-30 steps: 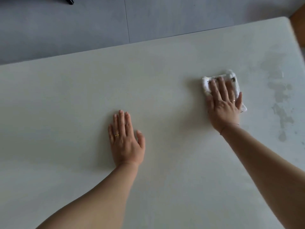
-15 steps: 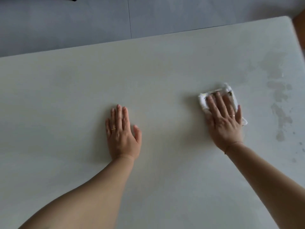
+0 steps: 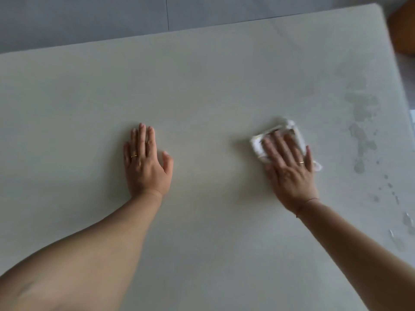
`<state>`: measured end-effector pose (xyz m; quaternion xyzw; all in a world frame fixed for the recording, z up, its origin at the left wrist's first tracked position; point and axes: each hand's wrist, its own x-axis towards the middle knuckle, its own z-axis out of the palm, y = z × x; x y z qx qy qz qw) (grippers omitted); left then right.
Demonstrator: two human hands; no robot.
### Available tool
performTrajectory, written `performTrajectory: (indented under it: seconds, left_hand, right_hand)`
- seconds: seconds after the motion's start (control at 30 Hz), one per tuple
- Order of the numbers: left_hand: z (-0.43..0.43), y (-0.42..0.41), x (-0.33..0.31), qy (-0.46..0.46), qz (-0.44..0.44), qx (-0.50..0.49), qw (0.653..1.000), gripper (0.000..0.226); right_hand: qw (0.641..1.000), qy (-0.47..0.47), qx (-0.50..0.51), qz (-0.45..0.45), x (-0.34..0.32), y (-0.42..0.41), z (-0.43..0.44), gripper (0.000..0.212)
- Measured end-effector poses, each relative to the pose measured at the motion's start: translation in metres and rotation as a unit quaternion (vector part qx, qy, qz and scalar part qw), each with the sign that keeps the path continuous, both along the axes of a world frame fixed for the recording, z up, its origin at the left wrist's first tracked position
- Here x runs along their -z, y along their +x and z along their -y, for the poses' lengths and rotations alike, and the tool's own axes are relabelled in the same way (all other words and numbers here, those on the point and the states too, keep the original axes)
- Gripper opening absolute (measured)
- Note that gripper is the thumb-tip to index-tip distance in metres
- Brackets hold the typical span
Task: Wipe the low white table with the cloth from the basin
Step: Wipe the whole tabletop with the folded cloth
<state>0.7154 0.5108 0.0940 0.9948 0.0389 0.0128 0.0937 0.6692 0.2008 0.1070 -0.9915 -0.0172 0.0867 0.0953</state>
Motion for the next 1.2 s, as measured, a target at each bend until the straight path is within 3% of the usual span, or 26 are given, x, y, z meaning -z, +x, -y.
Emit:
performTrajectory:
  seconds: [0.17,0.23,0.3,0.37,0.43,0.57,0.67,0.8,0.9,1.07,1.2]
  left_hand:
    - [0.0,0.001,0.0,-0.005,0.004,-0.001,1.0,0.064]
    - [0.0,0.001,0.0,-0.003,0.004,0.001,1.0,0.065]
    - [0.0,0.001,0.0,-0.004,0.008,0.001,1.0,0.064]
    - [-0.001,0.002,0.001,-0.002,0.01,0.001,1.0,0.064]
    - [-0.002,0.002,0.003,-0.001,0.013,0.002,1.0,0.063]
    - [-0.003,0.002,0.006,-0.007,0.018,0.0,1.0,0.064]
    - [-0.003,0.002,0.008,-0.007,0.02,-0.002,1.0,0.064]
    - [-0.004,0.003,0.008,-0.003,0.02,-0.001,1.0,0.064]
    - [-0.003,0.001,0.008,-0.002,0.016,-0.005,1.0,0.064]
    - [0.005,-0.002,-0.001,0.039,-0.001,-0.011,0.999,0.065]
    - [0.036,-0.042,-0.014,0.03,0.022,-0.036,0.999,0.064]
  right_hand:
    - [0.971,0.034,0.235,-0.024,0.0,-0.005,-0.035,0.059]
    - [0.98,0.04,0.194,-0.019,-0.001,-0.029,-0.077,0.06]
    - [0.996,0.043,0.077,-0.019,-0.004,-0.06,-0.097,0.059]
    - [0.998,0.043,-0.032,-0.009,-0.001,-0.071,-0.075,0.056]
    - [0.999,0.02,-0.049,-0.003,-0.001,-0.069,-0.034,0.053]
    - [0.987,0.001,0.154,-0.039,-0.005,-0.062,0.024,0.055]
    - [0.97,0.026,0.24,-0.042,-0.007,-0.07,-0.005,0.06]
    - [0.99,0.055,0.12,-0.057,-0.014,-0.126,-0.058,0.06]
    - [0.996,0.05,0.031,-0.062,-0.019,-0.154,-0.051,0.06]
    - [0.999,0.036,0.003,-0.038,-0.032,-0.133,-0.037,0.056]
    - [0.997,0.006,-0.044,-0.055,-0.018,-0.127,-0.041,0.066]
